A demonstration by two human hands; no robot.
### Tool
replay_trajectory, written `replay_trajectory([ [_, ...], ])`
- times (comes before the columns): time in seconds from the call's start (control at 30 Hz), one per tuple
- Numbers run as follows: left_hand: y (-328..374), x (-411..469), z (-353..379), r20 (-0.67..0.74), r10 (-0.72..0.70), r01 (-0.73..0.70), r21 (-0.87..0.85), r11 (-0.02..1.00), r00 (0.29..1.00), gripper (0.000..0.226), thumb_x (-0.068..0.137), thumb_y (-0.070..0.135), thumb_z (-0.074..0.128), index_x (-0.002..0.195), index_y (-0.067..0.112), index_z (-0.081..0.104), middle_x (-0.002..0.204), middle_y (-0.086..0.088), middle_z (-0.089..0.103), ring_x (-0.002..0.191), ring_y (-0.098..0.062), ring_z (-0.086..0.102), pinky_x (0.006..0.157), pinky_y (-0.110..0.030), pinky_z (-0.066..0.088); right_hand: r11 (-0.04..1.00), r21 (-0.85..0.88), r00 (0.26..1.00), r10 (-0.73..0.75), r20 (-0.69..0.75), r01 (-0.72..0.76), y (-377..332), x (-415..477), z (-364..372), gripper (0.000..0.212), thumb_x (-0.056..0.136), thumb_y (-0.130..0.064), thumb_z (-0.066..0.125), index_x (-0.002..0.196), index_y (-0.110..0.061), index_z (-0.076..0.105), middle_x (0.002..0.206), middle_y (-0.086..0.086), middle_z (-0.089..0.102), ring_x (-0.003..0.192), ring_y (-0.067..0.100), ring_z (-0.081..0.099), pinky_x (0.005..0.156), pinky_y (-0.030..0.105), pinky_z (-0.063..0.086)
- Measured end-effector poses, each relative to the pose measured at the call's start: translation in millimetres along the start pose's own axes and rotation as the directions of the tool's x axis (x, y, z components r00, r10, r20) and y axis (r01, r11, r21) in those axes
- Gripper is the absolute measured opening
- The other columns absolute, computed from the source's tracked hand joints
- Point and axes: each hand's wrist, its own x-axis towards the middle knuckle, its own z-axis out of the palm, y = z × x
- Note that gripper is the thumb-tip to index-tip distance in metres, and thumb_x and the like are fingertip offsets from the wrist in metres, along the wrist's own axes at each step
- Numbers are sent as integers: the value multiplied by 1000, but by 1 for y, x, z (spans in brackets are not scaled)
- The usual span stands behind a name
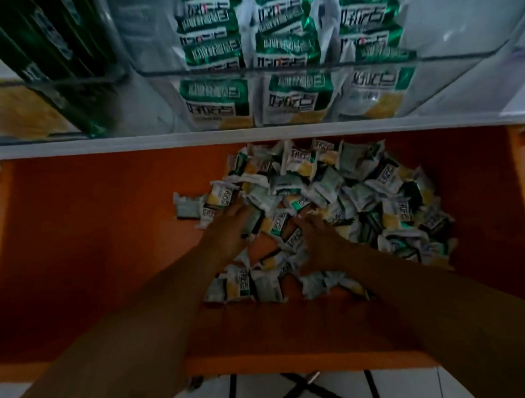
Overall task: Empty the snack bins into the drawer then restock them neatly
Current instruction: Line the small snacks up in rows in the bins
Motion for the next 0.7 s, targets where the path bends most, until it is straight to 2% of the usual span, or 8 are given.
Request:
replay_trajectory([
  [0.07,-4,7,1,-16,12,-11,41,999,1000,88,88,21,72,156,19,16,164,-6,8,147,-38,15,113,-51,29,1000,14,1000,4,-12,-4,-1,0,1,131,63,-48,86,153,-27,-7,159,12,-11,146,40,5,113,54,28],
  [0.17,-1,16,1,-24,5,-3,73,997,1000,90,87,22,73,155,13,15,161,-12,16,141,-40,27,107,-51,36,996,88,1000,21,15,-22,0,3,1,131,64,-43,87,153,-24,-8,158,16,-16,147,40,6,112,50,31],
  [0.23,1,19,1,-5,-32,32,100,994,999,95,86,24,75,155,13,11,161,-13,14,139,-39,31,105,-49,39,991,130,1000,27,10,-28,1,3,0,131,64,-41,88,154,-21,-5,158,17,-12,145,40,12,111,48,32],
  [0.37,3,18,5,-18,-70,72,103,992,997,91,77,31,82,150,18,29,155,-12,25,134,-37,38,102,-48,43,968,248,999,31,24,-36,3,2,2,122,64,-29,90,151,-21,4,154,17,1,141,40,20,107,47,36],
  [0.47,7,11,3,-68,-83,87,57,995,994,87,74,35,83,145,18,35,150,-14,28,128,-37,41,97,-44,46,963,264,999,43,18,-47,4,6,6,122,61,-30,91,150,-15,9,154,17,7,140,37,22,107,46,38],
  [0.57,12,2,-2,-82,-64,60,-53,997,995,81,76,31,83,141,14,37,145,-14,38,121,-35,48,88,-40,47,955,293,999,50,-1,-47,4,7,12,118,56,-31,94,145,-14,18,151,17,14,139,36,25,105,48,40],
  [0.7,22,-19,-9,-14,-72,60,-400,915,997,83,78,16,82,143,10,32,128,-12,57,112,-27,57,78,-27,44,916,401,997,16,-74,15,5,-4,7,97,59,-24,93,133,-20,31,141,11,27,134,30,24,105,42,36],
])
